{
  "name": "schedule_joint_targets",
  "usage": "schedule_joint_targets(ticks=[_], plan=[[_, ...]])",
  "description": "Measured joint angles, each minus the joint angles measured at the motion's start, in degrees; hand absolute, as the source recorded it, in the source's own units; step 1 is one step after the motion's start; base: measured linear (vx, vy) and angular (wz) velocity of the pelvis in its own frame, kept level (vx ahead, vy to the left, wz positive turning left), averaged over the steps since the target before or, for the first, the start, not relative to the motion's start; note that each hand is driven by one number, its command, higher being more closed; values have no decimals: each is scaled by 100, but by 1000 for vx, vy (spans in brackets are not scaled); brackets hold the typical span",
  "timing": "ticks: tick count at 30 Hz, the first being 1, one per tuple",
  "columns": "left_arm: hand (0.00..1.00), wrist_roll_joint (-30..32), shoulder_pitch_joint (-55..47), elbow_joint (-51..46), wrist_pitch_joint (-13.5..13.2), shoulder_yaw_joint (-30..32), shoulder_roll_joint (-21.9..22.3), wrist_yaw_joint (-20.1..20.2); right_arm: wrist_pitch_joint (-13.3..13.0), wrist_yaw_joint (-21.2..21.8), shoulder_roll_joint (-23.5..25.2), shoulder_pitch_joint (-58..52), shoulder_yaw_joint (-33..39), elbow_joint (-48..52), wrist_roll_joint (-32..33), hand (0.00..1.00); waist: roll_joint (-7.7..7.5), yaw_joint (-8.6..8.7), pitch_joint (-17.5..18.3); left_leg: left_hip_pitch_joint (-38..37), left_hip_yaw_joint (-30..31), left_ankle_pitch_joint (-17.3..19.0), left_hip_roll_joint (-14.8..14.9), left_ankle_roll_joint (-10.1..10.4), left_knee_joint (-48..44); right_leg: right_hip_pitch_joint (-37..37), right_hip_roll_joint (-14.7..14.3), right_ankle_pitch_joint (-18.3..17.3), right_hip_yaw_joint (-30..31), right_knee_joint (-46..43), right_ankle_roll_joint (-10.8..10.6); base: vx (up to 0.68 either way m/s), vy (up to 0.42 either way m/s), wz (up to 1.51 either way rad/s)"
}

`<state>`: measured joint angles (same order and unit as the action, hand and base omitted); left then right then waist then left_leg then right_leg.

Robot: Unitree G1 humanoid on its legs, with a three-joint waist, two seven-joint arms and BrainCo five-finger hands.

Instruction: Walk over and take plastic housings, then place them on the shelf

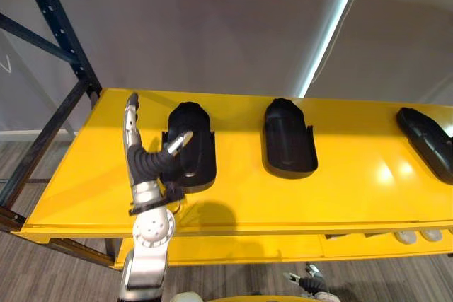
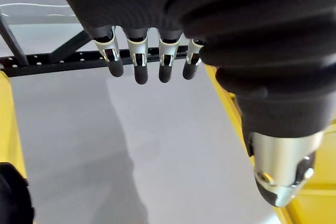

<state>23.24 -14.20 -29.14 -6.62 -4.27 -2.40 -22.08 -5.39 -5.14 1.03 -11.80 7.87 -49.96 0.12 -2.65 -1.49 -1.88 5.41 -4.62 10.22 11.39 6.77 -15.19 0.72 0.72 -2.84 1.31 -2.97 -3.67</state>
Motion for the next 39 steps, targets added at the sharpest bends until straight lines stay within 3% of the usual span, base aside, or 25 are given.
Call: schedule_joint_targets(ticks=[7,16,29,39], plan=[[100,-243,-866,349,-164,-420,50,555,-2,-23,-29,-187,-214,185,3,0,-33,-243,9,177,129,58,-29,-10,-212,3,38,-38,-163,-45,-17,-7,12,12],[100,-234,-1110,1371,-154,-493,111,1083,0,-118,-39,-245,-380,236,1,0,-55,-250,16,189,116,105,-32,-74,-291,-4,54,-67,-206,-129,-17,-4,3,2],[100,19,-679,2093,-50,-610,117,1039,14,-130,-33,-333,-395,414,-3,0,-77,-232,39,166,-43,100,-42,-65,-278,-34,95,-65,-141,-117,-22,8,8,-3],[100,218,11,2921,25,-622,128,778,27,-140,-55,-325,-354,476,-17,0,62,-228,199,-112,-196,-116,-50,16,169,-103,138,-42,-56,-79,-35,18,-8,-7]])
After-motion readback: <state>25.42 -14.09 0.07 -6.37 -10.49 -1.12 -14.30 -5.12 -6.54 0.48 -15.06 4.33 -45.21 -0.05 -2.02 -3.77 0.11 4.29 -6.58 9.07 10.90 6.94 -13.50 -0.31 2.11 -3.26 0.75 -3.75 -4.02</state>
